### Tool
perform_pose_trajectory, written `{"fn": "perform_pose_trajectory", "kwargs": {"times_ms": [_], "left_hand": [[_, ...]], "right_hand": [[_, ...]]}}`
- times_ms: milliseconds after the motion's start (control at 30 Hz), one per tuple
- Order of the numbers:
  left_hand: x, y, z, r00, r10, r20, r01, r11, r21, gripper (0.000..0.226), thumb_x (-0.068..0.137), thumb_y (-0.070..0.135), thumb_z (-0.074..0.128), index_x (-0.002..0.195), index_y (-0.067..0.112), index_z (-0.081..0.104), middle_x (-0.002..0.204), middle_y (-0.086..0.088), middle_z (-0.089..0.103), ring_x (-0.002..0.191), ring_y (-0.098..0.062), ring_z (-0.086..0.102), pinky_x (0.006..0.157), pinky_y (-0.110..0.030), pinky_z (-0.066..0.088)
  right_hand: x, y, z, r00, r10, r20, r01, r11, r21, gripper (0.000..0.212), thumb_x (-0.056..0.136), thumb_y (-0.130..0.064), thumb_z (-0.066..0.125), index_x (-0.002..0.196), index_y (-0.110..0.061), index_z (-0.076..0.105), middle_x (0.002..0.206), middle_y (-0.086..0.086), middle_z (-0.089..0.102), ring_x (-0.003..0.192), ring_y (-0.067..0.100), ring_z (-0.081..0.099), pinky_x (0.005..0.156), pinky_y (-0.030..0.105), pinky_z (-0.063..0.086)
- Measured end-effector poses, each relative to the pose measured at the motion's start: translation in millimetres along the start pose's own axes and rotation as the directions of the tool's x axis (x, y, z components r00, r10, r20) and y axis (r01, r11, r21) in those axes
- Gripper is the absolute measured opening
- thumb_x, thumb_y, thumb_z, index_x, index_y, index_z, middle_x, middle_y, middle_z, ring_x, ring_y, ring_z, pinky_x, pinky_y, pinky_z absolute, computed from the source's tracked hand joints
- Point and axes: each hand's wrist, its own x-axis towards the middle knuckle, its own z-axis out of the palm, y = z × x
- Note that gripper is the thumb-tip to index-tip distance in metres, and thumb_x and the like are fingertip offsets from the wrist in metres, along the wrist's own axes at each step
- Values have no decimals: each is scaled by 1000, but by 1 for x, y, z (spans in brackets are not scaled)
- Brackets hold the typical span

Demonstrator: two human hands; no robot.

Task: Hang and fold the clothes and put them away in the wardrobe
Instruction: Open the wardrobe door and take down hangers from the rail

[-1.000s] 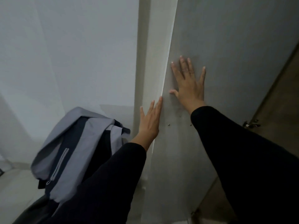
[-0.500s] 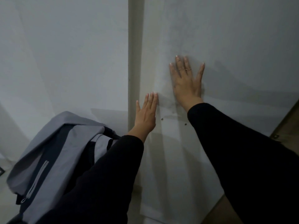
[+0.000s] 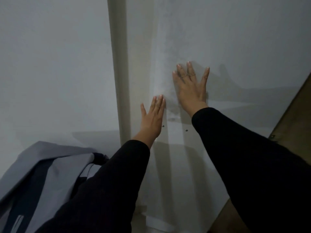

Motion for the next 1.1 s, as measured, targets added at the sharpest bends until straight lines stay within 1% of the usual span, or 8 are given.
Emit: {"fn": "perform_pose_trajectory", "kwargs": {"times_ms": [100, 200, 267, 333, 467, 600, 833, 1100], "left_hand": [[0, -5, 1, 999, 46, 0, -46, 999, -22, 85, 95, 21, 44, 146, 10, -22, 154, -5, -30, 143, -24, -25, 112, -62, 0], [0, -7, 1, 999, 52, -9, -53, 997, -49, 81, 96, 23, 40, 146, 11, -22, 154, -5, -29, 143, -23, -26, 112, -63, -2], [0, -5, -1, 998, 55, -26, -57, 994, -90, 77, 97, 24, 36, 147, 11, -21, 155, -4, -28, 143, -22, -25, 112, -62, -4], [-1, -1, -7, 993, 105, -55, -110, 989, -97, 75, 98, 28, 34, 147, 11, -20, 156, -4, -26, 143, -22, -24, 112, -61, -5], [5, 15, -30, 973, 166, -159, -192, 968, -161, 73, 98, 34, 31, 148, 11, -18, 157, -5, -21, 145, -22, -18, 114, -56, -4], [15, 47, -63, 938, 229, -259, -289, 930, -225, 72, 98, 34, 30, 148, 10, -17, 158, -5, -18, 146, -22, -15, 115, -53, -1], [26, 130, -134, 847, 325, -421, -481, 807, -344, 73, 97, 34, 32, 149, 10, -13, 159, -4, -13, 147, -22, -13, 116, -52, 0], [27, 225, -211, 745, 381, -548, -631, 669, -393, 71, 99, 39, 29, 149, 11, -13, 159, -5, -13, 147, -22, -11, 116, -52, 3]], "right_hand": [[-1, -2, -6, 999, 16, 32, -17, 1000, 11, 71, 96, -15, 38, 152, -25, -5, 159, -4, -16, 146, 24, -17, 106, 69, -7], [-1, -6, -15, 997, 43, 62, -45, 998, 40, 68, 96, -13, 35, 152, -23, -2, 160, -6, -11, 147, 23, -16, 106, 69, -8], [-2, -5, -23, 995, 64, 76, -69, 995, 65, 62, 98, -17, 31, 153, -22, 1, 161, -6, -4, 147, 21, -13, 107, 68, -9], [-6, 1, -34, 991, 110, 79, -119, 986, 120, 58, 100, -21, 27, 153, -21, 3, 161, -6, 3, 148, 19, -10, 108, 66, -9], [-24, 27, -57, 967, 249, 50, -254, 948, 192, 57, 102, -30, 24, 153, -18, 2, 161, -5, 3, 148, 16, -5, 111, 62, -6], [-51, 65, -80, 910, 413, 19, -406, 884, 234, 61, 101, -34, 26, 153, -17, 0, 161, -3, 2, 148, 15, -3, 114, 56, -5], [-108, 148, -127, 794, 606, -45, -600, 793, 102, 61, 101, -36, 27, 153, -16, 2, 161, -1, 3, 148, 15, -3, 116, 53, -5], [-157, 226, -167, 690, 707, -155, -716, 698, -9, 62, 100, -36, 29, 153, -16, 5, 161, -2, 5, 148, 15, -2, 117, 52, -4]]}}
